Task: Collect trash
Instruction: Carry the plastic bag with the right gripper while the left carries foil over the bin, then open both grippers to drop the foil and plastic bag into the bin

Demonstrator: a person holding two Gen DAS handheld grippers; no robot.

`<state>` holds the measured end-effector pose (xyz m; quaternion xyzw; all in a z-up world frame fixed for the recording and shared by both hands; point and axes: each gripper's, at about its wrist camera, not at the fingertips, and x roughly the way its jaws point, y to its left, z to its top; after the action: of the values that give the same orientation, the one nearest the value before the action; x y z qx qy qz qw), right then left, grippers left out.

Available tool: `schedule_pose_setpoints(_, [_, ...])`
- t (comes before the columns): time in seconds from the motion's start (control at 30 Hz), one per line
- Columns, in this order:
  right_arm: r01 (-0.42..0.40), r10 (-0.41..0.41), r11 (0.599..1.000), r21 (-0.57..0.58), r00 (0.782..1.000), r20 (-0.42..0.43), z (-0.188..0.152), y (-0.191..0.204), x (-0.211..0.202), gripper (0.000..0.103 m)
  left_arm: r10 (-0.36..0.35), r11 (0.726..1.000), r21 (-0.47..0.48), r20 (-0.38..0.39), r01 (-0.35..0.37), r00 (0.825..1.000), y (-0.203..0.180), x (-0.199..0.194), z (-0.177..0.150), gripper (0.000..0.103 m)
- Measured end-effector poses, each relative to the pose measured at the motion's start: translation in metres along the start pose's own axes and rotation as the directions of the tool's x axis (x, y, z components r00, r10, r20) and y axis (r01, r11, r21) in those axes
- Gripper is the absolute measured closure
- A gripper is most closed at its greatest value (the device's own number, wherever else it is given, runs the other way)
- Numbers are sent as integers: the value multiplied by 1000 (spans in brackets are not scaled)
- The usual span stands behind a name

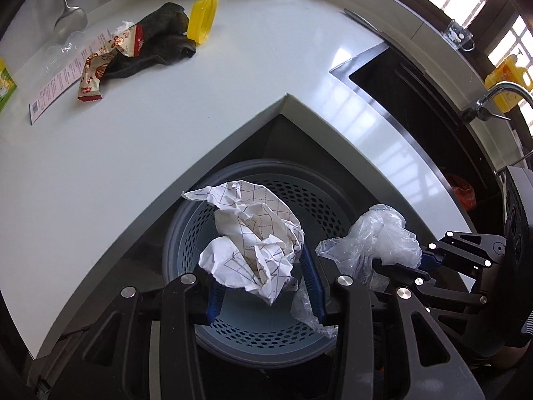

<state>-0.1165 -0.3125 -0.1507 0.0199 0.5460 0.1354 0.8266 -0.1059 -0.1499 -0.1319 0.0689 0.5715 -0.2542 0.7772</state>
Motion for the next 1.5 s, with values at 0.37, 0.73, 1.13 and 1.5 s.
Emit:
schedule_pose_setpoints(0.37, [25, -25, 1000, -4, 996, -88, -7, -2, 29, 85, -3, 999, 49, -89, 8, 996, 4, 38, -7, 62])
schedule_pose_setpoints(0.73, [51, -49, 999, 11, 987, -150, -10, -2, 54, 83, -22, 996, 87, -150, 36, 988, 4, 66, -11, 60])
schedule_pose_setpoints(1.13, [63, -58, 998, 26, 985, -165, -6, 2, 67, 48, -3, 995, 102, -132, 16, 991, 10, 70, -10, 18])
schedule_pose_setpoints(1.5, [44, -40, 997, 69, 998, -53, 15, -3, 37, 43, 52, 995, 88, 1, -52, 999, 28, 25, 2, 17])
